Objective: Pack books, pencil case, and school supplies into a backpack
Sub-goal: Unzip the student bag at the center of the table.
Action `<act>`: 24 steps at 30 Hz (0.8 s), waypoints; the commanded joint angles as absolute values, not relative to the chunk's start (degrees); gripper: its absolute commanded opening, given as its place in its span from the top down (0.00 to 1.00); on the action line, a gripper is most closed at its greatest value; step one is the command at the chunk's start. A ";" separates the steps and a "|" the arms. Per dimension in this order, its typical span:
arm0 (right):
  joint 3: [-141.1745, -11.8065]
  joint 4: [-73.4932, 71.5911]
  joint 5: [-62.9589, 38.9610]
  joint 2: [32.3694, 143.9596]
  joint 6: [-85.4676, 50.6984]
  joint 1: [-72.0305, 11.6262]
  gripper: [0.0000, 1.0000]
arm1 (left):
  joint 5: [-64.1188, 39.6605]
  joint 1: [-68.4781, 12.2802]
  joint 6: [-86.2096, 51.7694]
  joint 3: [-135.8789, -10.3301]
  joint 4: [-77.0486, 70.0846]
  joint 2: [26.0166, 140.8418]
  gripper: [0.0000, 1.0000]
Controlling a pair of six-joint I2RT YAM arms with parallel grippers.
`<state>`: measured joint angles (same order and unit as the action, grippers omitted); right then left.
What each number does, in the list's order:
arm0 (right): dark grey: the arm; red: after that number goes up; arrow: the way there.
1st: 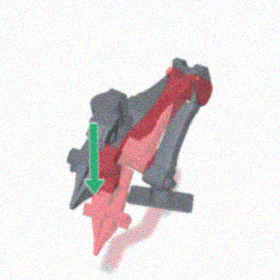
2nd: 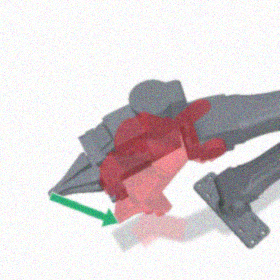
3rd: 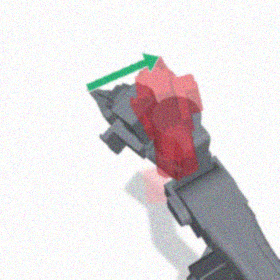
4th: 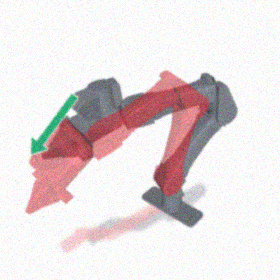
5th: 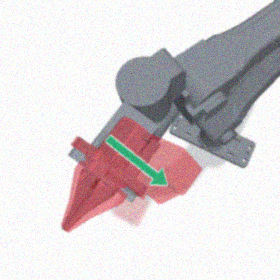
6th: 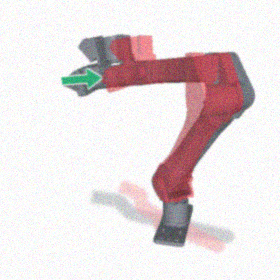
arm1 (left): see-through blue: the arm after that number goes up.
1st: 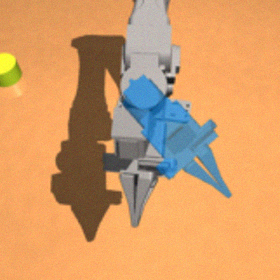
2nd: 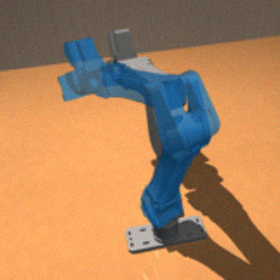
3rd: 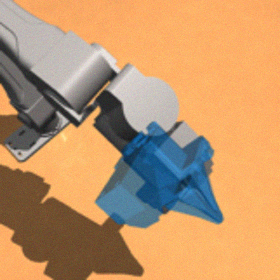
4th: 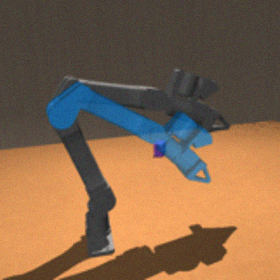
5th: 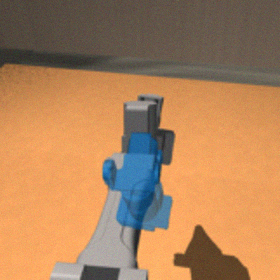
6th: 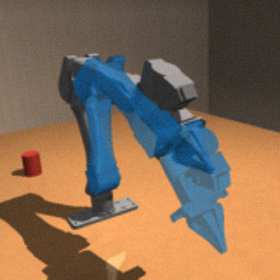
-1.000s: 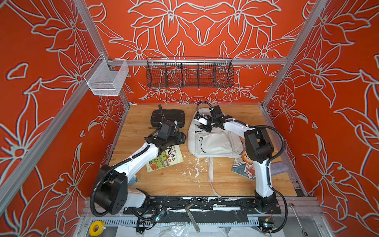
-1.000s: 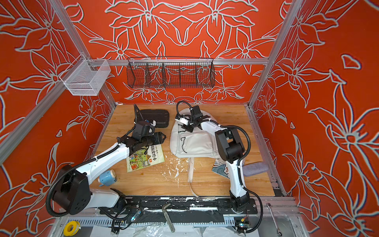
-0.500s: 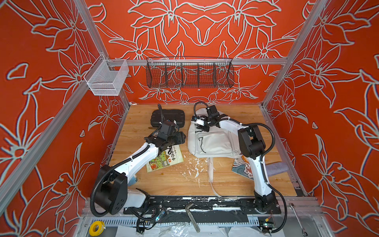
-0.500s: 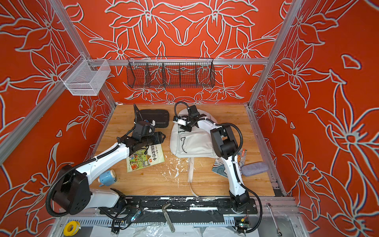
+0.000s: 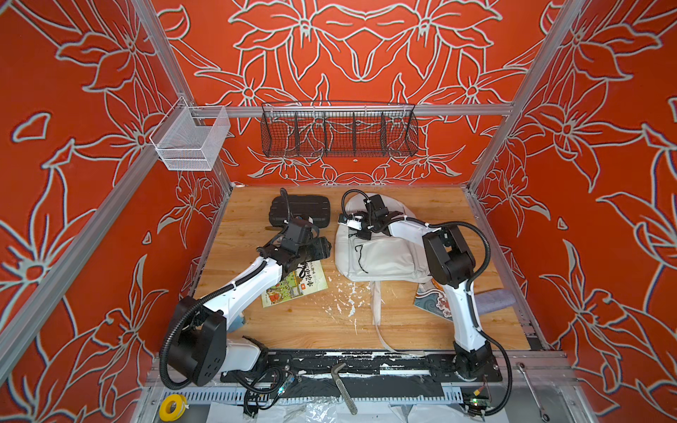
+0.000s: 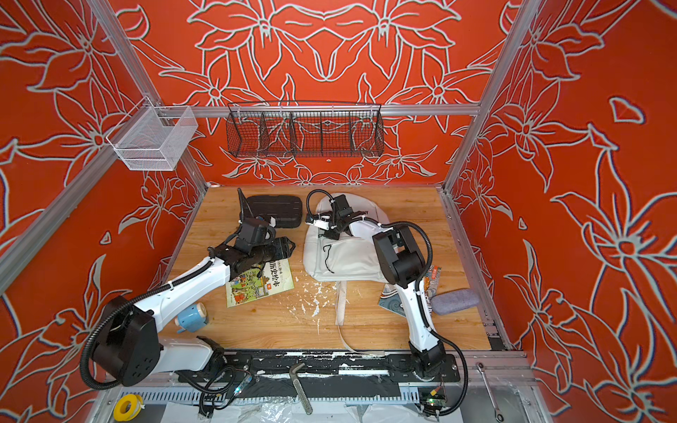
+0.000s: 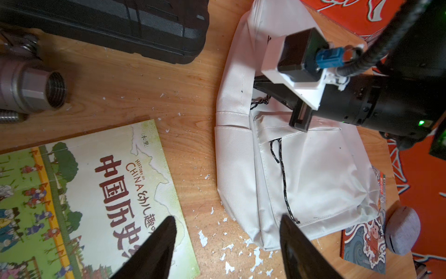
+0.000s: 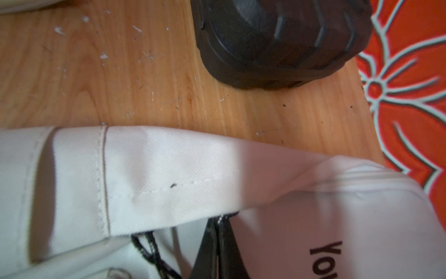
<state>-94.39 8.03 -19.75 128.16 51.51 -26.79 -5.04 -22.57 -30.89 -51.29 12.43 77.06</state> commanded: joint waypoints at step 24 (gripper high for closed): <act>-92.17 24.70 -28.63 107.62 43.76 -30.23 1.00 | -9.64 -24.87 -32.04 -56.07 -2.72 90.10 0.28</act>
